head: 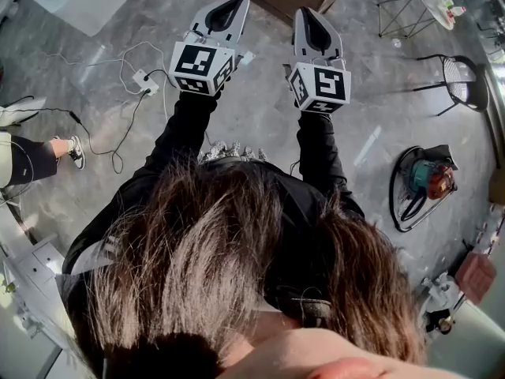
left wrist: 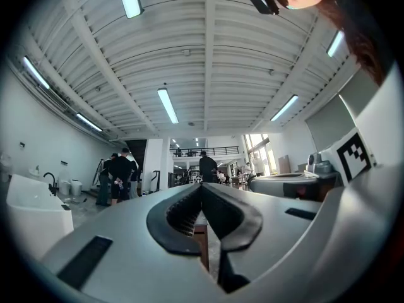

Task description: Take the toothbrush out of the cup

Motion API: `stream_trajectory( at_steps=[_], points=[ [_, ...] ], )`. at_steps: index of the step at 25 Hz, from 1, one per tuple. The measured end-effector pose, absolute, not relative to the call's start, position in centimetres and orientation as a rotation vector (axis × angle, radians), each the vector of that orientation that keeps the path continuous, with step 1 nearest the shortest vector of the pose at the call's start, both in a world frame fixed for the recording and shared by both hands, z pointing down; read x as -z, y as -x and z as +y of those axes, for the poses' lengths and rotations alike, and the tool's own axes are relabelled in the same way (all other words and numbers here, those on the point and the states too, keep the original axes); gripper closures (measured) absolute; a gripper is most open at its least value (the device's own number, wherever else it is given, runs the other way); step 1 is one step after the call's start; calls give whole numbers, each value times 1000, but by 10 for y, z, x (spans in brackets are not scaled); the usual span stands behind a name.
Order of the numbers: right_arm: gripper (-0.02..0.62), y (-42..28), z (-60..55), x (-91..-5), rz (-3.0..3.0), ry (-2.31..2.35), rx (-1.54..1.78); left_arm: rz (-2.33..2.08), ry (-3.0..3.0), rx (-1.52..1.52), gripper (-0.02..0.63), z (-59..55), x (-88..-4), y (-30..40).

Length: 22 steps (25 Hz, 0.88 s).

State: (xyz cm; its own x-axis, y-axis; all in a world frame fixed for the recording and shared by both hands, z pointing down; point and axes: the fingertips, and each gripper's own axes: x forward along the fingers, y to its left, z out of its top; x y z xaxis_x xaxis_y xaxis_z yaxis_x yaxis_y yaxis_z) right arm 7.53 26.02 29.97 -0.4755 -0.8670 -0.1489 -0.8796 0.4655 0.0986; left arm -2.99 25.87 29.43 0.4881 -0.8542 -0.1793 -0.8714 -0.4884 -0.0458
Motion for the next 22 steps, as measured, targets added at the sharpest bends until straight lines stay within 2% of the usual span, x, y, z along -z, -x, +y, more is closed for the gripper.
stream_trajectory(
  at_steps=[10, 22],
  points=[
    [591, -98, 256, -308, 2627, 1567, -222, 1528, 2596, -182, 598, 260, -302, 11],
    [591, -81, 218, -316, 2649, 1560, -231, 1552, 2585, -196, 598, 220, -307, 29]
  ],
)
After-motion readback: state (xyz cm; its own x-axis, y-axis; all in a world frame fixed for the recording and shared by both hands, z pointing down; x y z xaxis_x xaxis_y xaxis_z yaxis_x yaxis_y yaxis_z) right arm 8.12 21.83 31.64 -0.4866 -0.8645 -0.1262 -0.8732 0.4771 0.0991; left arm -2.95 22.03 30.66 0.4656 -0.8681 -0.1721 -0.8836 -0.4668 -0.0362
